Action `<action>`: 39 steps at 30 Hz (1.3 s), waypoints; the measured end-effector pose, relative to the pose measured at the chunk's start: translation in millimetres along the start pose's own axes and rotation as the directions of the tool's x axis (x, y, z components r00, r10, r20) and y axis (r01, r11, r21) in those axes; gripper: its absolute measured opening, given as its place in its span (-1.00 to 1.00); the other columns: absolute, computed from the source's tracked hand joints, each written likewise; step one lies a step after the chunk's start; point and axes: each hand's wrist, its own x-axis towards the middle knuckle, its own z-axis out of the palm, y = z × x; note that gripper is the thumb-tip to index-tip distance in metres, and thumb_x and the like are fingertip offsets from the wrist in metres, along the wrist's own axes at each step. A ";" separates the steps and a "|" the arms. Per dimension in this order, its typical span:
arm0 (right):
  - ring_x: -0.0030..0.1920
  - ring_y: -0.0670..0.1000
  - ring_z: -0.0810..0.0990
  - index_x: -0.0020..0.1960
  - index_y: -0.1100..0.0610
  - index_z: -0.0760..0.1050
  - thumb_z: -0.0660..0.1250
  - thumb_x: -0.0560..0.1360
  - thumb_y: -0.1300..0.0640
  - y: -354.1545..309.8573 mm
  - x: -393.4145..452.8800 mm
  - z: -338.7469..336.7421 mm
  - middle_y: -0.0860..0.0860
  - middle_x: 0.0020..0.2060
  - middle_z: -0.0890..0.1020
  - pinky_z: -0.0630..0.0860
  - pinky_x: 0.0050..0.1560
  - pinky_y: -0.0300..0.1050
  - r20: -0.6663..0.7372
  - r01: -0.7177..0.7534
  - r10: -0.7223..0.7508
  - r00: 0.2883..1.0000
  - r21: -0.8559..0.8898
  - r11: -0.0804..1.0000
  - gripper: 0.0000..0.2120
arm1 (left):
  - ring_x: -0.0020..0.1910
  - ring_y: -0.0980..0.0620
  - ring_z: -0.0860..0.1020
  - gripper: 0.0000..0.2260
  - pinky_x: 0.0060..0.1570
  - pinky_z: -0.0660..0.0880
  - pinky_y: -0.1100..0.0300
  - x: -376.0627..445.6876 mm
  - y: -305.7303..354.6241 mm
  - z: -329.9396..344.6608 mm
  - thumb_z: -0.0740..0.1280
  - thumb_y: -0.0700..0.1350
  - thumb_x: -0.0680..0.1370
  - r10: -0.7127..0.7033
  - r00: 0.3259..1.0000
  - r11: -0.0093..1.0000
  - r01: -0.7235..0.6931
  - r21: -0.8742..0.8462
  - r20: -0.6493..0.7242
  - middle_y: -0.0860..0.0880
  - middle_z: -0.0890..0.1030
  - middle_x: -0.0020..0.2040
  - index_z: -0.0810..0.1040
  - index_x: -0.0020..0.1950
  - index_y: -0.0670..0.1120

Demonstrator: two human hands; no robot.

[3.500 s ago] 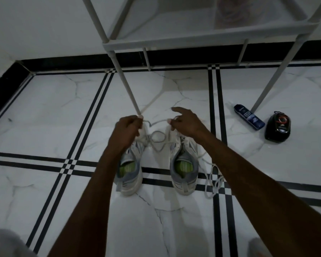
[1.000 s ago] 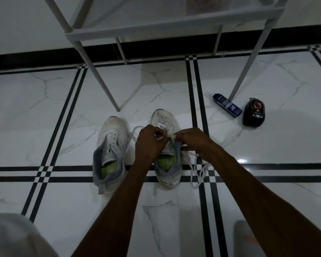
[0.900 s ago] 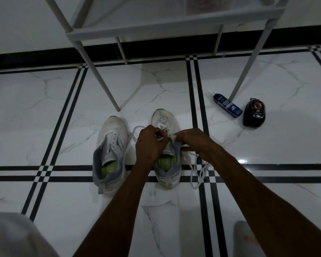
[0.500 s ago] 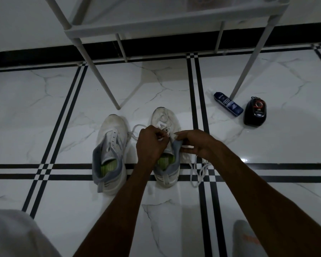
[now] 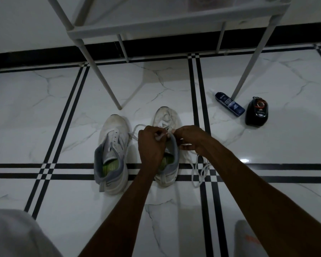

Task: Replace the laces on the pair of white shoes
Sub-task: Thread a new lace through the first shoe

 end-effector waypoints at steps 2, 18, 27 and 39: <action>-0.16 0.03 0.57 0.03 0.25 0.60 0.42 0.53 0.18 -1.7 5.4 5.7 0.15 -0.15 0.62 0.57 -0.02 -0.10 -0.041 -0.004 0.001 0.999 -0.068 0.998 -0.85 | -0.09 0.04 0.52 -0.87 -0.07 0.44 0.24 -4.3 5.7 -3.4 0.49 0.01 0.51 0.020 0.997 1.000 -0.018 0.018 -0.073 0.04 0.58 -0.13 0.61 -0.07 -0.01; -0.14 0.13 0.63 0.24 0.35 0.53 0.22 0.59 0.22 -7.1 19.3 11.5 0.31 0.18 0.60 0.49 -0.25 -0.20 -0.038 0.077 -0.096 0.995 -0.343 0.936 -0.70 | 0.00 -0.03 0.46 -0.68 -0.04 0.16 0.10 -24.2 10.0 -6.7 0.25 0.22 0.53 0.066 0.997 0.926 -0.045 0.376 -0.042 0.04 0.57 -0.13 0.70 -0.08 0.07; -0.06 -0.09 0.56 0.24 0.23 0.48 0.34 0.58 0.19 2.5 25.5 -28.9 0.07 0.06 0.55 0.51 -0.12 -0.38 -0.424 0.376 -0.516 0.745 -0.372 0.849 -0.74 | 0.03 0.01 0.46 -0.75 0.01 0.15 0.09 -30.6 14.6 -5.2 0.33 0.21 0.51 0.031 0.997 0.931 -0.003 0.364 -0.070 0.07 0.58 -0.12 0.70 -0.08 0.11; -0.15 0.08 0.63 -0.09 0.23 0.63 0.33 0.53 0.30 2.2 11.1 -6.0 0.15 -0.13 0.66 0.56 -0.08 -0.14 -0.227 0.458 -0.755 0.615 -0.677 0.576 -0.90 | -0.06 0.03 0.46 -0.76 -0.04 0.16 0.07 -26.6 9.9 -5.5 0.32 0.18 0.51 -0.022 0.999 0.947 0.031 0.320 -0.031 0.10 0.52 -0.22 0.67 -0.15 0.07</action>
